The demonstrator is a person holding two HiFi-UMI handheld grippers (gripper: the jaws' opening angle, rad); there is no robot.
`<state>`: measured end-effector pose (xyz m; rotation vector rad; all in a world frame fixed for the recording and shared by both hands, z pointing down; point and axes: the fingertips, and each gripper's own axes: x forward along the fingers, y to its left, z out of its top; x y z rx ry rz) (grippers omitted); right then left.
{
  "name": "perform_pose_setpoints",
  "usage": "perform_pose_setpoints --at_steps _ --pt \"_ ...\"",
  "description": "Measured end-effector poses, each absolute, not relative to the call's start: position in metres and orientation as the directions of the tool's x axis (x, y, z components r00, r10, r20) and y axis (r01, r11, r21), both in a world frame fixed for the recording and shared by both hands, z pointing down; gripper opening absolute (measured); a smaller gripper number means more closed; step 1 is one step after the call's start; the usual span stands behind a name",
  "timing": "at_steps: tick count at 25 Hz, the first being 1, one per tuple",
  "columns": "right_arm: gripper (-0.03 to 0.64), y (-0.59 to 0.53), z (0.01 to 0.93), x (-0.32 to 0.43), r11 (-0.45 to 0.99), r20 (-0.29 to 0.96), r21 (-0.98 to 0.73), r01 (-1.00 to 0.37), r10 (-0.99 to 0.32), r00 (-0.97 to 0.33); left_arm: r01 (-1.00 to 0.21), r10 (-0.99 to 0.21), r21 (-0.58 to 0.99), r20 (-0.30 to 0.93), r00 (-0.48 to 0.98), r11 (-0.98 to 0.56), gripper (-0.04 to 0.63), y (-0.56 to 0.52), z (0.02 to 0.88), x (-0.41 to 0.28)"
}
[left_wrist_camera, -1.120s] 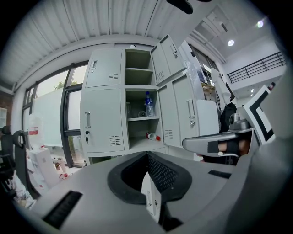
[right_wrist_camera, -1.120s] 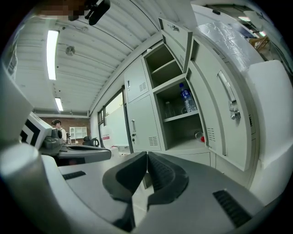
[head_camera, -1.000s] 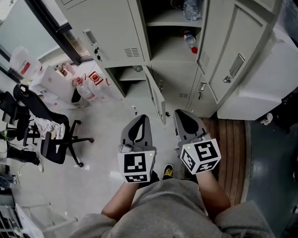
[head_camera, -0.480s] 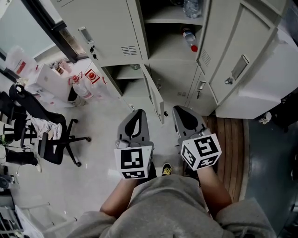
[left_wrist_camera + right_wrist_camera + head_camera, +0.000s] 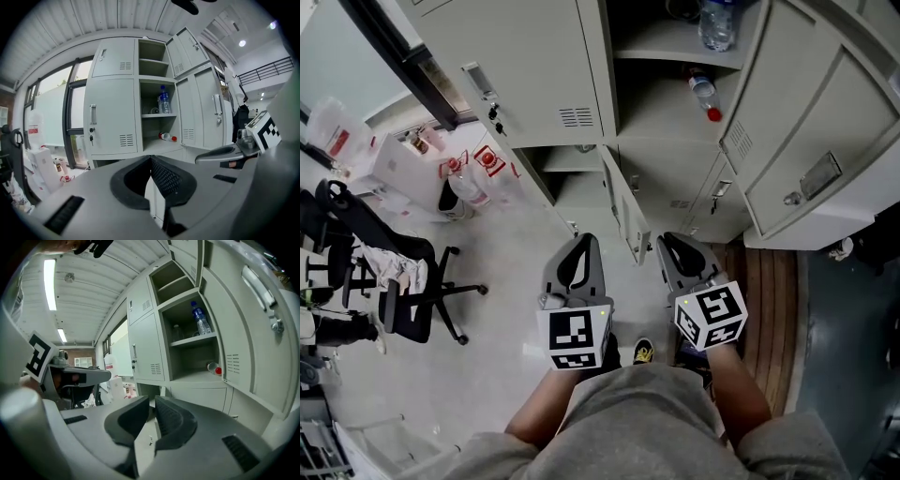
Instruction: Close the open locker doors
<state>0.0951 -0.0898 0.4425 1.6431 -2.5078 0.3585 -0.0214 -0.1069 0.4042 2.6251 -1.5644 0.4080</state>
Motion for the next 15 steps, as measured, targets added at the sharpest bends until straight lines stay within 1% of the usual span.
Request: perform_pose_setpoints --at_steps 3,7,9,11,15 --pt "0.032 -0.099 0.461 0.091 0.388 0.272 -0.144 -0.910 -0.869 -0.413 -0.867 -0.850 -0.084 0.263 0.456 -0.491 0.008 -0.121 0.408 -0.028" --pt "0.035 -0.106 0.480 0.089 0.364 0.311 -0.152 -0.919 -0.865 -0.394 -0.861 -0.841 -0.079 0.276 0.465 -0.502 0.008 -0.138 0.414 -0.035" --pt "0.056 -0.111 0.486 0.088 0.359 0.329 -0.158 -0.920 -0.859 -0.392 -0.857 -0.835 -0.076 0.281 0.473 -0.510 0.008 -0.145 0.417 -0.036" --pt "0.095 -0.115 0.493 0.086 0.356 0.346 -0.169 -0.919 -0.852 -0.394 -0.852 -0.829 -0.071 0.285 0.481 -0.519 0.009 -0.151 0.420 -0.037" --pt "0.097 -0.123 0.507 0.085 0.335 0.384 -0.179 -0.925 -0.842 -0.379 -0.844 -0.818 -0.059 0.290 0.496 -0.533 0.009 -0.164 0.426 -0.038"
